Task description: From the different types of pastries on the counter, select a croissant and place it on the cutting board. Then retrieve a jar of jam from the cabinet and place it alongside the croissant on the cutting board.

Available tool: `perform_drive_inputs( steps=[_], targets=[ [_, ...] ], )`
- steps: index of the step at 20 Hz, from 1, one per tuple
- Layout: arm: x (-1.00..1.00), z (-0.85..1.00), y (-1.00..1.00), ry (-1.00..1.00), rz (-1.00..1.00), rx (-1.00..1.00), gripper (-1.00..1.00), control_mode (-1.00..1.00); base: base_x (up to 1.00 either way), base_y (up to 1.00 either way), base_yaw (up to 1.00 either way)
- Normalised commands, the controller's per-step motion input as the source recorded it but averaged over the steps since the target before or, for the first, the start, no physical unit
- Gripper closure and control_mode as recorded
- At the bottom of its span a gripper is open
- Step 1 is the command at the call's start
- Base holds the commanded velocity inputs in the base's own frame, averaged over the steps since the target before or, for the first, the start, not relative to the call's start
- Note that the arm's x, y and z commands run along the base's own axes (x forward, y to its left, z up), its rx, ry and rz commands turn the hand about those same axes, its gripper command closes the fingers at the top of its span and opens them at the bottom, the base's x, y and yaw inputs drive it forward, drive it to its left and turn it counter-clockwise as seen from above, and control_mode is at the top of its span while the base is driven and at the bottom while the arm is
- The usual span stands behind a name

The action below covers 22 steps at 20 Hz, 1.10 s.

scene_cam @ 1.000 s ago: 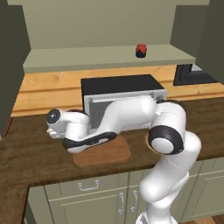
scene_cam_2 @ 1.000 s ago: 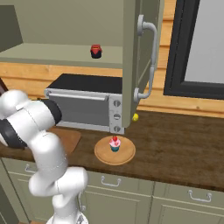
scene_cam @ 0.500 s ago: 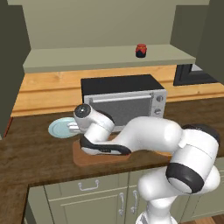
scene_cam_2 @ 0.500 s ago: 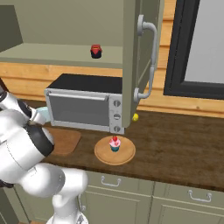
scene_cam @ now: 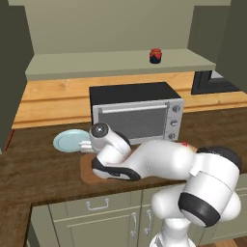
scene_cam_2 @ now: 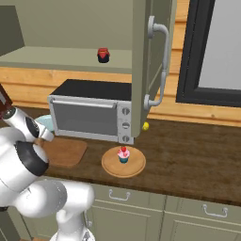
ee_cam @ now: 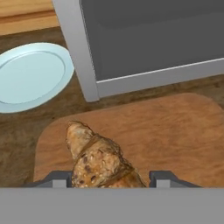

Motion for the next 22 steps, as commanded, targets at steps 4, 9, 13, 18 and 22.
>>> perform_drive_inputs(
  steps=[4, 9, 13, 18, 22],
  targets=[
    [0.00, -0.29, 0.00, 0.10, 0.00, 0.04, 1.00, -1.00, 0.00, 0.00, 0.00],
    [0.00, -0.13, 0.00, 0.07, 0.00, 0.03, 1.00, -1.00, 0.00, 0.00, 0.00],
    [0.00, -0.10, 0.00, 0.05, 0.00, 0.00, 1.00, -1.00, 0.00, 0.00, 0.00],
    [0.05, -0.33, 0.00, 0.08, 0.00, 0.00, 1.00, -1.00, 0.00, 0.00, 0.00],
    [0.08, -0.04, 0.00, 0.01, 0.00, 0.00, -1.00, -1.00, 0.00, 0.00, 0.00]
  ],
)
